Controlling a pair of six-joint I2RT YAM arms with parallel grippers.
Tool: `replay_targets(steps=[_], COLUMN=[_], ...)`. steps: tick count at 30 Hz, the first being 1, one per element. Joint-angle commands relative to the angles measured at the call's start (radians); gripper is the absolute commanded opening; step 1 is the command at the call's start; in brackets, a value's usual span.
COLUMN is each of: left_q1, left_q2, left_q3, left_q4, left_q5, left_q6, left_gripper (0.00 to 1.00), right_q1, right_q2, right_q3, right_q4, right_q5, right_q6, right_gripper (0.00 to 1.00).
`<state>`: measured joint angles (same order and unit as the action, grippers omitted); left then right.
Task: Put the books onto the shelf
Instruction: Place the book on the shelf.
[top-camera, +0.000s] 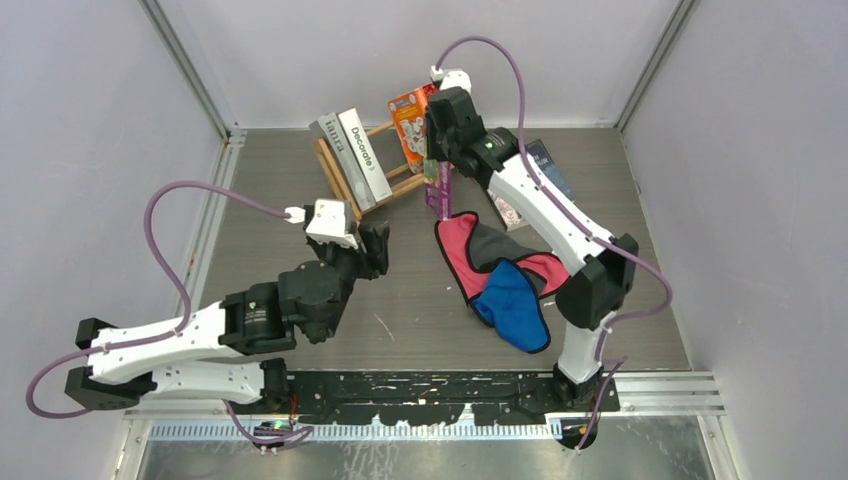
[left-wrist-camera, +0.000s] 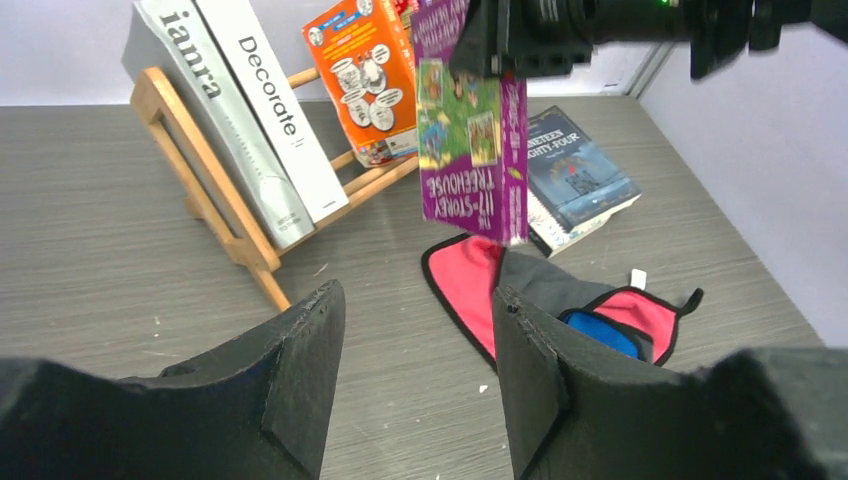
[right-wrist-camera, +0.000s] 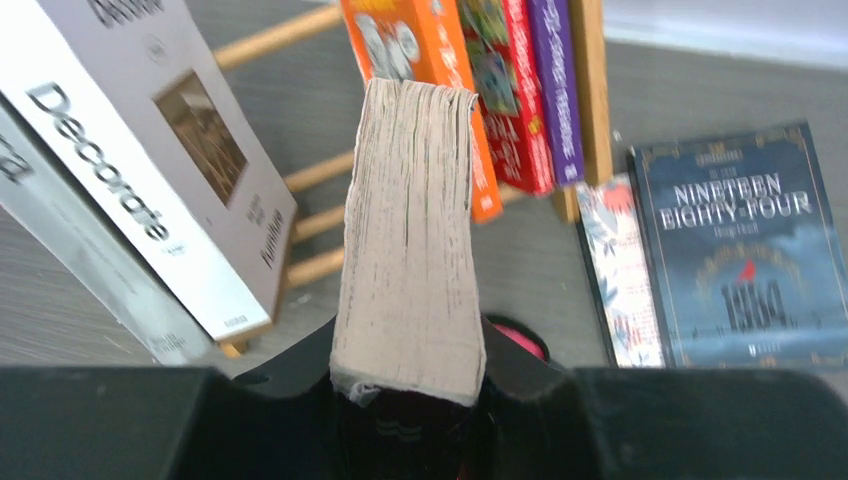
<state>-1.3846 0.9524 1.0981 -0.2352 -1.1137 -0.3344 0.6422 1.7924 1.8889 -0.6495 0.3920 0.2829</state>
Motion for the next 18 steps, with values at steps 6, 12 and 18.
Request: replay_targets(steps=[6, 12, 18], left_q1=[0.0, 0.002, 0.015], left_q2=[-0.118, -0.171, -0.188], left_q3=[-0.034, -0.049, -0.063], left_q4=[-0.093, -0.101, -0.052], left_q5=[-0.057, -0.056, -0.04], left_q6=[-0.052, -0.051, -0.005], left_gripper=[0.56, 0.56, 0.56], right_q1=[0.0, -0.022, -0.047], right_q2=[0.239, 0.377, 0.44], right_q3=[0.465, 0.639, 0.67], right_q4=[0.038, -0.005, 0.028], right_q5=[-0.106, -0.172, -0.221], right_q6=[-0.183, -0.226, -0.266], right_gripper=[0.01, 0.01, 0.01])
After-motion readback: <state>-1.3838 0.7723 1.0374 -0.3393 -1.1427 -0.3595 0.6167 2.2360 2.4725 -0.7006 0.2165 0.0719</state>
